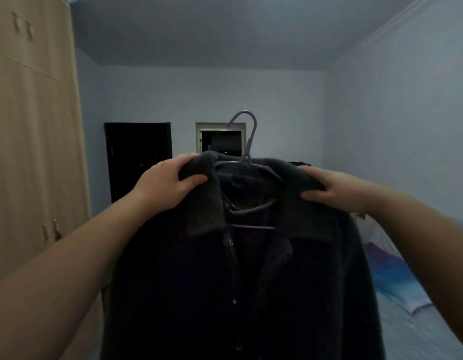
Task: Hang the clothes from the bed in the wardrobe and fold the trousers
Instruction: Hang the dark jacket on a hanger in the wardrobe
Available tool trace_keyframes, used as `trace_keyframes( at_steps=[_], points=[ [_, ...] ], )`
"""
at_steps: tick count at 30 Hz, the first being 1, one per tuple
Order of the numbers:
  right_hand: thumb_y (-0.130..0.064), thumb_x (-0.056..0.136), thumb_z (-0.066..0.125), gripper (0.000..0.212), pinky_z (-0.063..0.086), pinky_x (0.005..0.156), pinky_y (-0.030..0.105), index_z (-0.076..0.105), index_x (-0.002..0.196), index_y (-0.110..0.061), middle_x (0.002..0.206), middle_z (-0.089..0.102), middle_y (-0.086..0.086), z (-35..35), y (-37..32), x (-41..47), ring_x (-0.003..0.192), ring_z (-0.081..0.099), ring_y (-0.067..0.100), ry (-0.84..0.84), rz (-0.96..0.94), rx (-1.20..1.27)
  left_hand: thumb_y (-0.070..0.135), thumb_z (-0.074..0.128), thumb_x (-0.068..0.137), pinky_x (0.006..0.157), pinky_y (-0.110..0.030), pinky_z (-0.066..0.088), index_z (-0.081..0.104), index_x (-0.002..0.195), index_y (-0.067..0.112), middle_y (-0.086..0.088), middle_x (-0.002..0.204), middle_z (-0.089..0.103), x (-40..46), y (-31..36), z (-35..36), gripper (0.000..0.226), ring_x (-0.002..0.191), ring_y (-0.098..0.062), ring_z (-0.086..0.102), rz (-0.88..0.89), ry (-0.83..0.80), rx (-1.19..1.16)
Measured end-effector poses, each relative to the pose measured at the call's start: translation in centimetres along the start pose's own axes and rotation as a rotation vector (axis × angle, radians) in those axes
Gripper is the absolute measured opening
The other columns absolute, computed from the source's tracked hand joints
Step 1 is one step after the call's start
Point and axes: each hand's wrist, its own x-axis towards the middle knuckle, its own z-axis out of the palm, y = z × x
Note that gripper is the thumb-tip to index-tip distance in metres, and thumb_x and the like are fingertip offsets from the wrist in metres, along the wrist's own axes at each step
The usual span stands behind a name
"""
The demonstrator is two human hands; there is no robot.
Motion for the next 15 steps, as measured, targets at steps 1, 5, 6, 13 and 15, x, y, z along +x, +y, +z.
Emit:
trace_keyframes(
  at_steps=[1, 5, 6, 13, 15],
  points=[
    [-0.040, 0.085, 0.070, 0.052, 0.045, 0.107, 0.033, 0.048, 0.128, -0.060, 0.135, 0.060, -0.015, -0.2, 0.3, -0.5, 0.122, 0.058, 0.008, -0.087, 0.018, 0.092, 0.063, 0.058, 0.082, 0.095, -0.044, 0.052, 0.052, 0.130, 0.046, 0.012, 0.115, 0.069, 0.1, -0.1, -0.1, 0.051, 0.107, -0.017, 0.065, 0.000, 0.002, 0.010],
    [-0.043, 0.089, 0.064, 0.035, 0.056, 0.094, 0.046, 0.070, 0.117, -0.022, 0.126, 0.070, 0.006, -0.6, 0.3, -0.5, 0.113, 0.068, 0.026, 0.217, -0.120, 0.715, 0.049, 0.070, 0.085, 0.092, -0.042, 0.052, 0.059, 0.123, 0.041, 0.015, 0.109, 0.069, 0.1, -0.5, 0.3, 0.040, 0.102, -0.014, 0.066, -0.020, 0.048, -0.006],
    [-0.035, 0.099, 0.056, 0.026, 0.056, 0.095, 0.049, 0.068, 0.116, -0.021, 0.128, 0.068, 0.007, -0.4, 0.1, 0.0, 0.113, 0.067, 0.029, 0.351, -0.124, 0.727, 0.050, 0.071, 0.084, 0.091, -0.042, 0.053, 0.059, 0.121, 0.041, 0.016, 0.107, 0.069, 0.2, -0.5, 0.3, 0.040, 0.100, -0.014, 0.066, -0.022, 0.057, -0.014],
    [-0.038, 0.100, 0.057, 0.040, 0.047, 0.076, 0.004, 0.039, 0.134, -0.048, 0.120, 0.057, -0.021, 3.3, -2.3, 2.0, 0.101, 0.056, -0.012, 0.024, 0.003, 0.341, 0.054, 0.072, 0.079, 0.087, -0.045, 0.055, 0.058, 0.117, 0.041, 0.015, 0.104, 0.068, 0.9, -0.9, -0.3, 0.042, 0.095, -0.014, 0.066, -0.030, 0.104, -0.026],
    [-0.035, 0.095, 0.066, 0.059, 0.049, 0.085, 0.012, 0.034, 0.143, -0.048, 0.125, 0.056, -0.018, 2.5, -3.0, 2.2, 0.107, 0.058, -0.004, -0.071, -0.019, 0.264, 0.047, 0.073, 0.083, 0.088, -0.045, 0.055, 0.057, 0.118, 0.041, 0.014, 0.105, 0.068, 0.8, -1.6, -0.6, 0.039, 0.097, -0.014, 0.065, -0.040, 0.075, -0.014]
  ],
)
